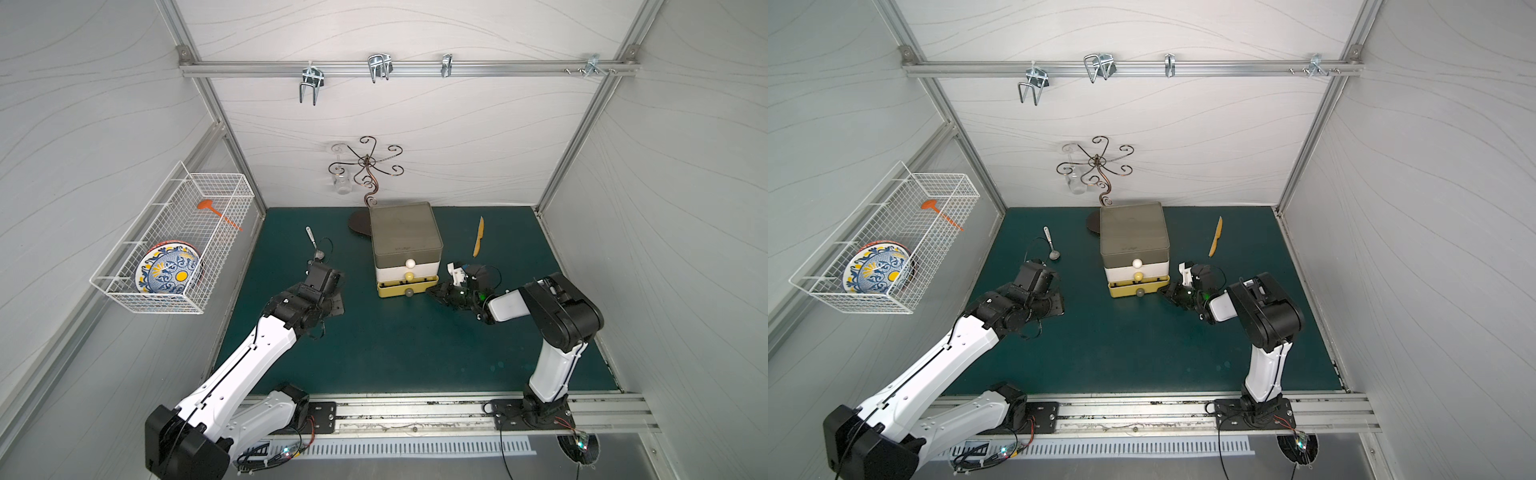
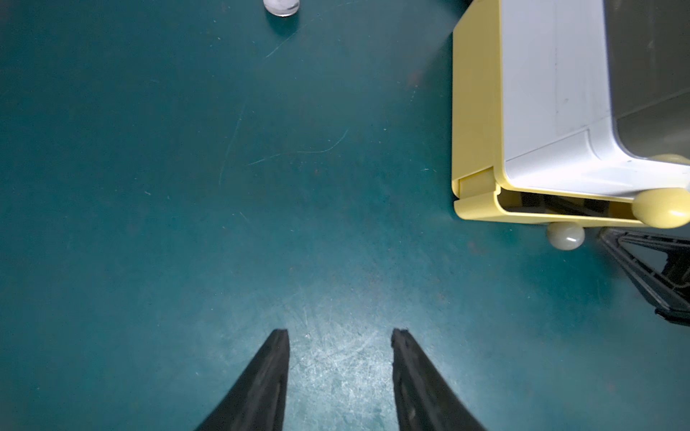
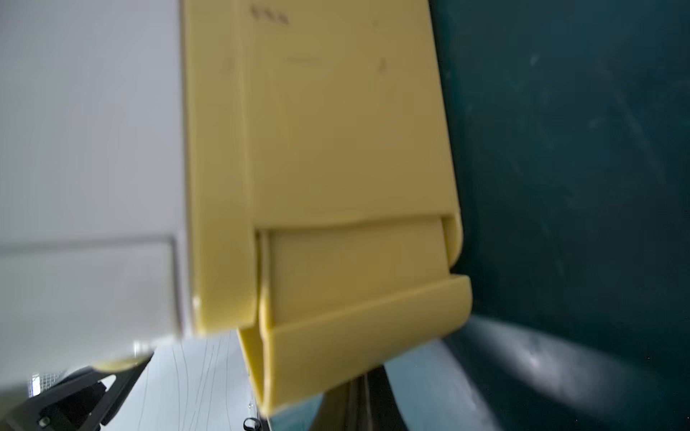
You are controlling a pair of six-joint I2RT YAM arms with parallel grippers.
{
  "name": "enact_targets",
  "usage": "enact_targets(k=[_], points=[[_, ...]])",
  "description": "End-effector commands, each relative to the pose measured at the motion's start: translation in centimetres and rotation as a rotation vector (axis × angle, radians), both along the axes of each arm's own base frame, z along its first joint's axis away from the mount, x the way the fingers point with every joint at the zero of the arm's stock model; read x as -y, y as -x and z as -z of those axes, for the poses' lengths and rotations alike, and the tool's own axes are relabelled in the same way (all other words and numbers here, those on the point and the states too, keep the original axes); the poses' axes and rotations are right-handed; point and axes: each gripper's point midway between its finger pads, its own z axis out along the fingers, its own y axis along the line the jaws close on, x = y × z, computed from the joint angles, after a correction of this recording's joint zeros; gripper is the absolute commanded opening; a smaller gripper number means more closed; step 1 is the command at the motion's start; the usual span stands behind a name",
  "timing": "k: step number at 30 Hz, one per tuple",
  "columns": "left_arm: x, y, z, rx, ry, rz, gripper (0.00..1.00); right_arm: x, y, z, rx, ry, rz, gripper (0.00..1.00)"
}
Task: Place the brooch boxes into the drawer by color
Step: Close the drawer in the storage box, then reset both arms
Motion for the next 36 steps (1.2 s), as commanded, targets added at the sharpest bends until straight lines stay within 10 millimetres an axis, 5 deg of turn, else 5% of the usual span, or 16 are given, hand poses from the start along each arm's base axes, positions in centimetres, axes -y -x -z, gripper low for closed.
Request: enact_targets(k=[1,7,12,14,21,23,25,29,36], points=[[-0.6,-0.4,-0.9,0.036,0.02,-0.02,0.48,-0.7,-1.8,-0.9,0.052,-0.018,0.027,0.0],[-1.0,-0.9,-1.5,0.059,0.044,-0.03,0.49,-0.3,-2.7,-0.1,0.069,0.014,0.057,0.04],[-2.1,-2.1,-2.7,0.115,0.001,-0.049,0.52,0.4,-1.1,-1.2,0.119,0.008,0.049,0.48],[-2.8,-3.1,-3.6,0.157,-0.028,-0.063,0.52,1.3,0.4,-1.7,0.133,0.029,0.041,0.59],[-7.5,-6.9,-4.0,0.295,-0.14,-0.2,0.56,8.2,4.2,-3.3,0.234,0.34,0.088,0.96],[-9.1,-7.6,-3.6,0.318,-0.207,-0.232,0.62,10.5,3.9,-5.0,0.285,0.403,0.131,0.99],[-10.8,-8.1,-3.0,0.356,-0.3,-0.285,0.84,13.3,3.1,-6.3,0.323,0.518,0.21,0.99],[-11.5,-9.9,-0.9,0.484,-0.375,-0.268,0.89,22.3,1.6,-6.3,0.241,0.84,0.592,0.99],[-10.9,-12.2,2.4,0.54,-0.401,-0.174,0.92,24.2,-1.6,-11.3,0.566,0.966,0.678,0.99]])
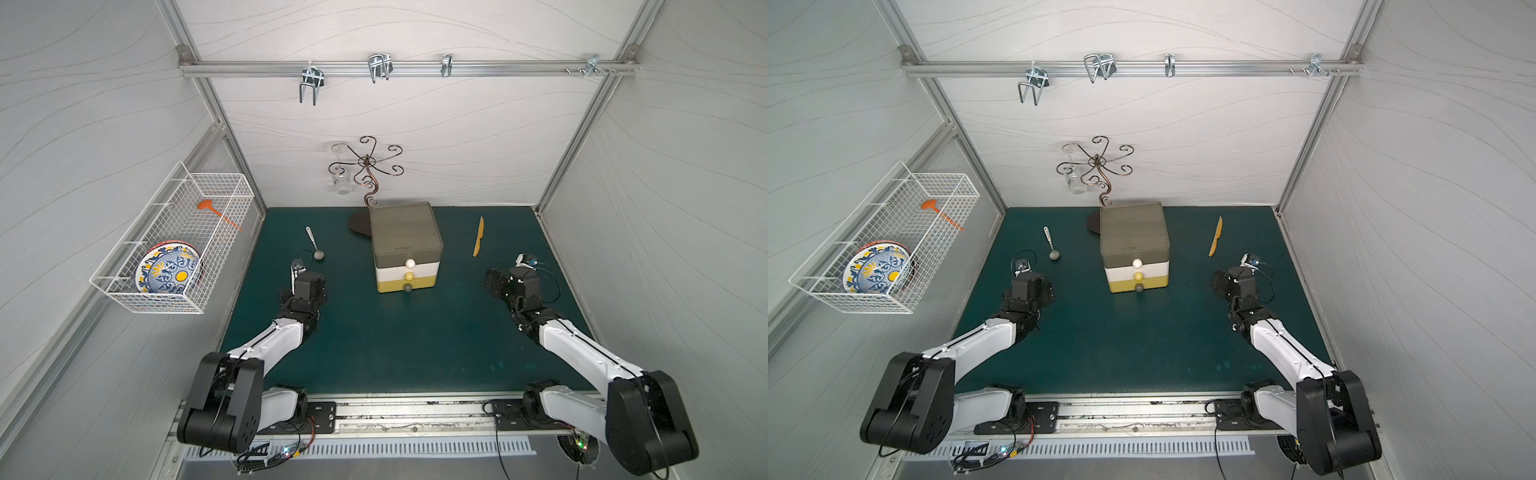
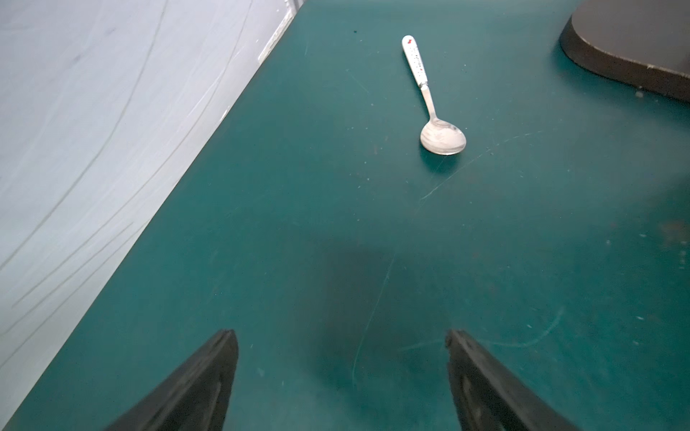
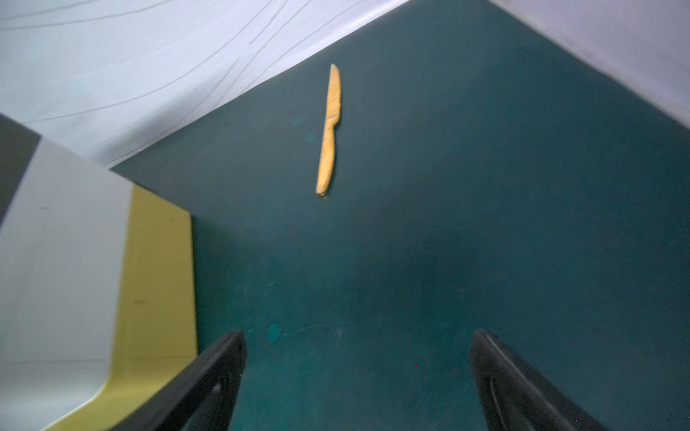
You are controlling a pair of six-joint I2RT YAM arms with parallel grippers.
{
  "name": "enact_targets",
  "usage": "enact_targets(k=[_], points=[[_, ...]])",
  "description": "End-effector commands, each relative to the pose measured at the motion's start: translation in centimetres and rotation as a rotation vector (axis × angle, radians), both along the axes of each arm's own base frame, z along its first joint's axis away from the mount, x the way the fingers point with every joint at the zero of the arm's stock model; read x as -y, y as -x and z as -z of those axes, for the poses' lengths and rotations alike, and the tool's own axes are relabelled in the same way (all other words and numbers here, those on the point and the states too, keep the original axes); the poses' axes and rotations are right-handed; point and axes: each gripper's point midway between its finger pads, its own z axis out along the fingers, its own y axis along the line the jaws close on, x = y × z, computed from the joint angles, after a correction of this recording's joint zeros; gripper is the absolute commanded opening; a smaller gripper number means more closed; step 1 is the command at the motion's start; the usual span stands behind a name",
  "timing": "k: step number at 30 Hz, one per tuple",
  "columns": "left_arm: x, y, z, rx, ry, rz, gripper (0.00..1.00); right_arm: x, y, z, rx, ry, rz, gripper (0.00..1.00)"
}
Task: Place the brooch boxes into the drawer by color
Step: Reset both arms
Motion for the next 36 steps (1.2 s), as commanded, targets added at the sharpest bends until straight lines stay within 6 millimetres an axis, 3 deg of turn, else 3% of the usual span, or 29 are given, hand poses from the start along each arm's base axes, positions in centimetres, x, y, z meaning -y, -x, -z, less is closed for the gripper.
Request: enact_targets(k=[1,3,7,9,11,14,19,36], points=[[0.0,-3.7,-4.2,0.233,-0.011,0.035,0.92,2.1,-1.6,-2.9,0.126,0.254,0.032,0.99],[0.0,-3.9,-3.4,0.256,-0.013,0.048,0.92,3.0,-2.6,-2.4,0.093,0.354,0.023,0.99],[0.4,-4.4,-3.2,0.281,-0.011,0.091,0.93,2.3,-4.8,1.1,0.068,0.28,-0.143,0.99],[0.7,-4.5,-2.7,0.299,-0.005,0.108,0.93,3.0,-5.7,2.3,0.051,0.314,-0.114,0.99],[1.1,-4.5,-2.0,0.322,-0.004,0.133,0.99,3.0,-5.9,3.7,0.069,0.29,-0.117,0.99],[0.4,-4.7,-1.5,0.343,-0.002,0.108,1.0,1.5,-5.3,4.6,0.126,0.285,-0.21,0.99],[-0.4,-5.5,-0.5,0.267,0.083,0.108,1.0,0.8,-5.7,4.7,0.116,0.295,-0.245,0.99],[-0.4,-5.4,-0.6,0.27,0.081,0.108,1.0,0.8,-5.8,4.8,0.103,0.268,-0.263,0.99]])
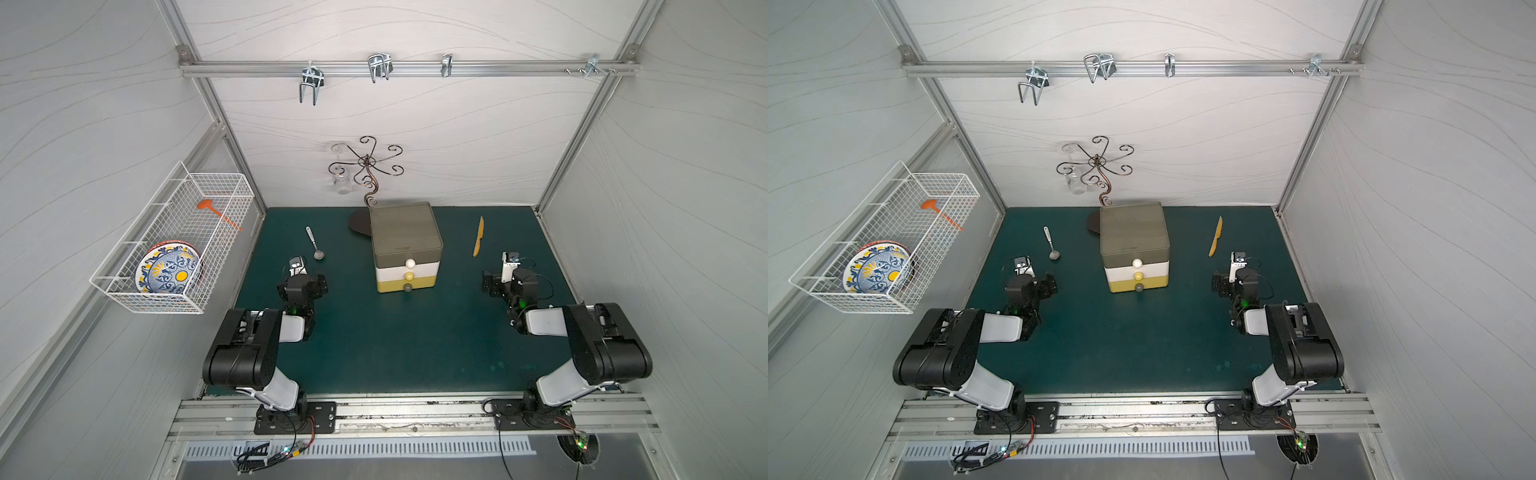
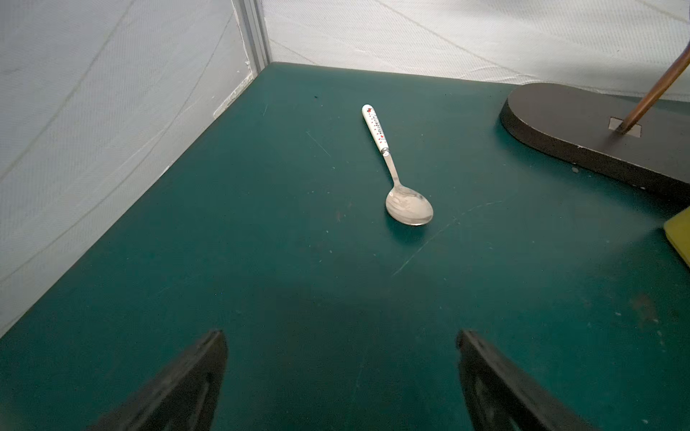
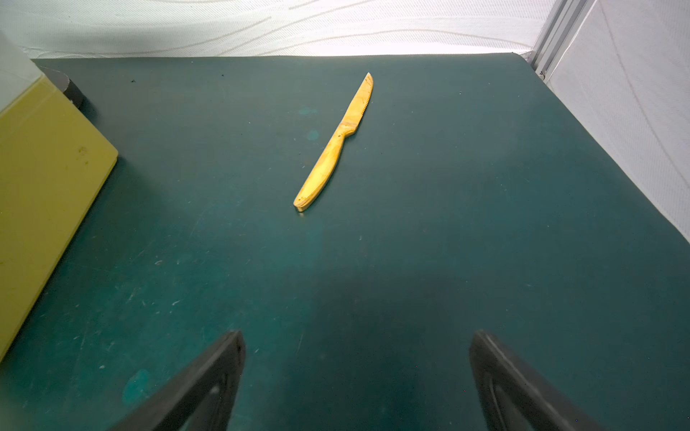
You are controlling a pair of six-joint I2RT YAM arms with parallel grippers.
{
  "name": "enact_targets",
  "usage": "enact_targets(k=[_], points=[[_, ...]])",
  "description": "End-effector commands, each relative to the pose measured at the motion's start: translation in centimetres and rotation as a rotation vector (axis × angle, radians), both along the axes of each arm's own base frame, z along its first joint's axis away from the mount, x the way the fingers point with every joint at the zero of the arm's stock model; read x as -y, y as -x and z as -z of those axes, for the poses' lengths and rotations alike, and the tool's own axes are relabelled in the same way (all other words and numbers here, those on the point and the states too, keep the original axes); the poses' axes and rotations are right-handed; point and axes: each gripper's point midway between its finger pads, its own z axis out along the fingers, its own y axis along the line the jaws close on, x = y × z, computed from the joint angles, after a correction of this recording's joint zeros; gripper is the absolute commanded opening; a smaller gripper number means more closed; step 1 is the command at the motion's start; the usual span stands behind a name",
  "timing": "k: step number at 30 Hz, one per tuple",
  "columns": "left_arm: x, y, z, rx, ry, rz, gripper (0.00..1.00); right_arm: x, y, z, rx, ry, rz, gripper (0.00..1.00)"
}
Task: Place the brooch boxes into the drawer by color
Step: Reset both arms
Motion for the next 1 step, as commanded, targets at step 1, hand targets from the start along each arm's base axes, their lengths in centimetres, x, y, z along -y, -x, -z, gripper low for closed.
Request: enact_targets(k=[1], points=[[0.11,-1.07,-1.94,0.067,0.009,0.007,1.0,-0.04,-0.52,-0.62,0.023,-0.001,-0.008,0.99]])
